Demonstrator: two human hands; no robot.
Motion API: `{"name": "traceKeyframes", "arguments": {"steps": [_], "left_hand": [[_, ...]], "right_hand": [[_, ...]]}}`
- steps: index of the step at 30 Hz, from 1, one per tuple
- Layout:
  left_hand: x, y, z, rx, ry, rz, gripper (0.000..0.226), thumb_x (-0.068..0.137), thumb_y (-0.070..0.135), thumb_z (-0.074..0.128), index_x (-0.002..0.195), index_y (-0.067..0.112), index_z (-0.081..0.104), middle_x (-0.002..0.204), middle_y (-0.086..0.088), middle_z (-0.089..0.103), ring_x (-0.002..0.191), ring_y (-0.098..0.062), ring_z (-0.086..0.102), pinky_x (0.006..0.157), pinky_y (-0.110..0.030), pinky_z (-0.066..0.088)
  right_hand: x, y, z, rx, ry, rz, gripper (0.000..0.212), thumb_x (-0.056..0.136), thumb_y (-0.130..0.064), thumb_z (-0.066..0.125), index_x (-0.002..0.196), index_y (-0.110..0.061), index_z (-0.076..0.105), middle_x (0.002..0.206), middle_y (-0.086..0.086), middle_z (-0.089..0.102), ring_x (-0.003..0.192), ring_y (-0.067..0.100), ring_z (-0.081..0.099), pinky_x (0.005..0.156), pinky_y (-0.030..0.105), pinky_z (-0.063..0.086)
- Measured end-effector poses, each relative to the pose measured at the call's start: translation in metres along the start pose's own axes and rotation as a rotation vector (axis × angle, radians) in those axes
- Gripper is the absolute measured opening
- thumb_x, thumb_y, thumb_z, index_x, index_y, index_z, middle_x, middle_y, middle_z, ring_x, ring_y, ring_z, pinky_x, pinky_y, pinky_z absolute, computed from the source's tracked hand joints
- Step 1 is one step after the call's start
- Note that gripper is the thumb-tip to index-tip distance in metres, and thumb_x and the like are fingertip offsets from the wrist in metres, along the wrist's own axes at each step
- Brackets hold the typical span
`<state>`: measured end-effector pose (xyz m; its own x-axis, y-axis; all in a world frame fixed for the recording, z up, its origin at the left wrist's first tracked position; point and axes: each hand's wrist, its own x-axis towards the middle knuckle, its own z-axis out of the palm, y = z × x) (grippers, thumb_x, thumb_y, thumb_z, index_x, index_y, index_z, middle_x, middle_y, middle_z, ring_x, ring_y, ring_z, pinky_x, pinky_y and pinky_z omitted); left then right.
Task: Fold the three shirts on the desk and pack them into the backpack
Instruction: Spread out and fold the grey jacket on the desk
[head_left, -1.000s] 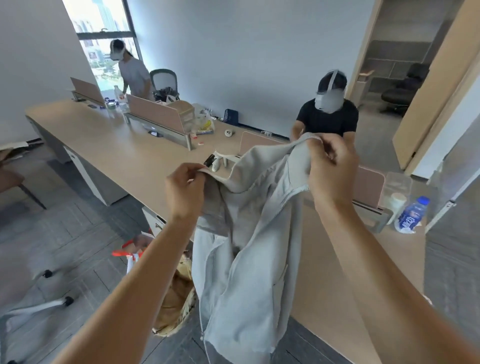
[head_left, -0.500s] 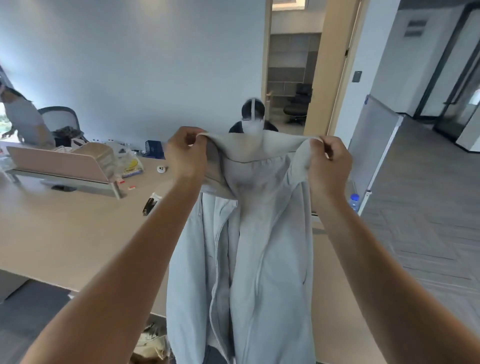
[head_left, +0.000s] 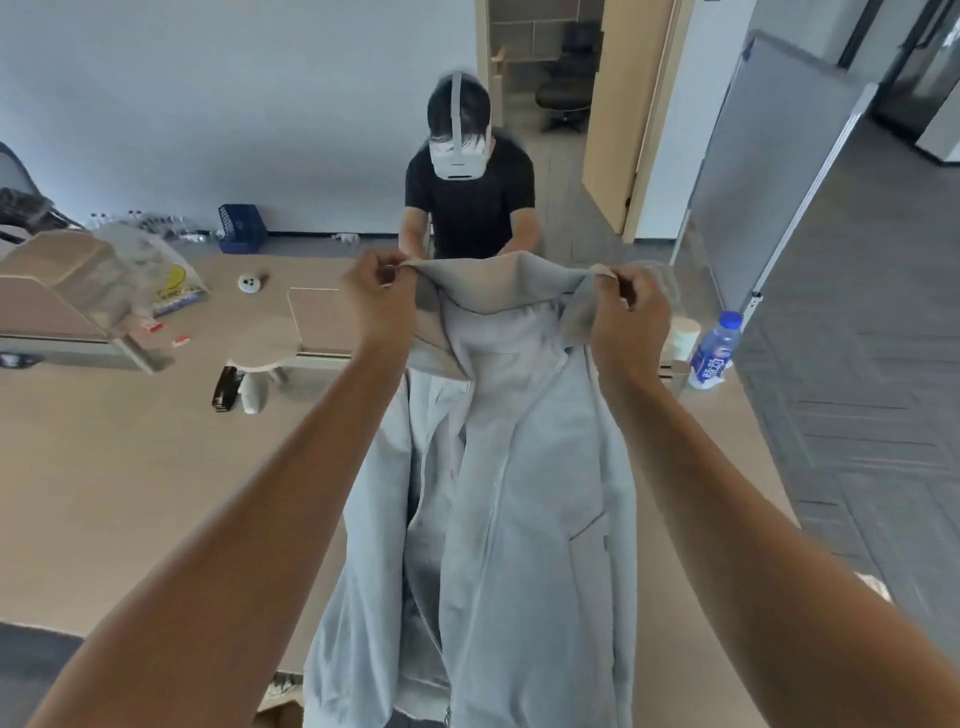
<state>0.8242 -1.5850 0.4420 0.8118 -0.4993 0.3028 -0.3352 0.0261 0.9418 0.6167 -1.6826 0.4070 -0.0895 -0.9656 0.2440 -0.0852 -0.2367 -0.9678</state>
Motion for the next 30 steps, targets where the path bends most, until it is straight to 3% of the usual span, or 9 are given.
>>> {"name": "traceKeyframes", "arguments": {"steps": [5,10,12,15,18,19,23,27,30], "left_hand": [[0.026,-0.101,0.063,0.125,-0.085,-0.208,0.007,0.082,0.024,0.065,0.08,0.031,0.066,0.075,0.006,0.071,0.072,-0.023,0.069,0.067,-0.041,0.059],[0.032,-0.192,0.111,0.205,-0.3,-0.353,0.015,0.081,0.028,0.077,0.09,0.033,0.066,0.084,0.008,0.073,0.088,-0.028,0.072,0.087,-0.045,0.058],[0.027,-0.235,0.123,0.24,-0.412,-0.425,0.037,0.075,0.039,0.075,0.108,0.026,0.068,0.104,-0.001,0.075,0.102,-0.032,0.071,0.095,-0.051,0.056],[0.005,-0.264,0.12,0.317,-0.529,-0.452,0.056,0.082,0.048,0.066,0.133,0.026,0.061,0.106,0.017,0.067,0.111,-0.018,0.065,0.105,-0.04,0.049],[-0.018,-0.282,0.112,0.383,-0.664,-0.413,0.041,0.099,0.031,0.061,0.14,0.025,0.058,0.114,0.017,0.063,0.096,-0.002,0.058,0.081,-0.002,0.036],[-0.024,-0.289,0.111,0.41,-0.697,-0.379,0.037,0.101,0.027,0.059,0.137,0.026,0.058,0.12,0.015,0.062,0.094,-0.002,0.058,0.076,-0.002,0.036],[-0.039,-0.331,0.115,0.495,-0.828,-0.168,0.048,0.097,0.028,0.058,0.144,0.021,0.053,0.146,0.002,0.055,0.139,-0.021,0.047,0.118,-0.036,0.035],[-0.059,-0.367,0.12,0.701,-0.985,0.078,0.064,0.096,0.026,0.059,0.156,0.027,0.038,0.163,0.0,0.034,0.154,-0.023,0.022,0.12,-0.026,-0.003],[-0.074,-0.399,0.129,0.789,-1.066,0.152,0.069,0.097,0.037,0.057,0.16,0.026,0.031,0.172,-0.001,0.016,0.159,-0.021,0.006,0.128,-0.044,0.001]], "right_hand": [[0.029,0.093,0.04,-0.087,-0.006,0.102,0.01,0.101,-0.026,0.063,0.094,-0.022,0.07,0.082,-0.016,0.067,0.075,-0.01,0.06,0.072,0.014,0.044],[0.021,0.179,0.073,-0.186,-0.151,0.358,0.035,0.098,-0.039,0.061,0.126,-0.019,0.07,0.122,-0.009,0.071,0.113,0.015,0.068,0.101,0.046,0.056],[0.008,0.201,0.077,-0.255,-0.218,0.408,0.039,0.101,-0.037,0.06,0.135,-0.019,0.064,0.133,-0.004,0.069,0.122,0.016,0.065,0.108,0.042,0.05],[-0.014,0.231,0.074,-0.348,-0.267,0.452,0.042,0.105,-0.034,0.057,0.145,-0.018,0.058,0.142,-0.002,0.064,0.131,0.015,0.06,0.11,0.029,0.042],[-0.038,0.264,0.066,-0.536,-0.328,0.433,0.046,0.107,-0.034,0.053,0.15,-0.017,0.053,0.15,-0.001,0.058,0.139,0.019,0.053,0.117,0.033,0.036],[-0.044,0.276,0.065,-0.59,-0.343,0.435,0.047,0.108,-0.036,0.052,0.152,-0.018,0.051,0.153,0.0,0.056,0.14,0.022,0.052,0.119,0.039,0.036],[-0.065,0.317,0.059,-0.782,-0.461,0.402,0.055,0.107,-0.035,0.052,0.158,-0.017,0.042,0.165,0.004,0.039,0.153,0.022,0.035,0.122,0.038,0.03],[-0.08,0.354,0.055,-1.013,-0.583,0.24,0.063,0.107,-0.035,0.05,0.163,-0.013,0.032,0.172,0.011,0.02,0.161,0.026,0.012,0.13,0.039,0.007],[-0.086,0.383,0.057,-1.134,-0.623,0.178,0.067,0.108,-0.039,0.043,0.167,-0.017,0.018,0.175,0.008,0.004,0.162,0.025,0.0,0.129,0.041,-0.005]]}}
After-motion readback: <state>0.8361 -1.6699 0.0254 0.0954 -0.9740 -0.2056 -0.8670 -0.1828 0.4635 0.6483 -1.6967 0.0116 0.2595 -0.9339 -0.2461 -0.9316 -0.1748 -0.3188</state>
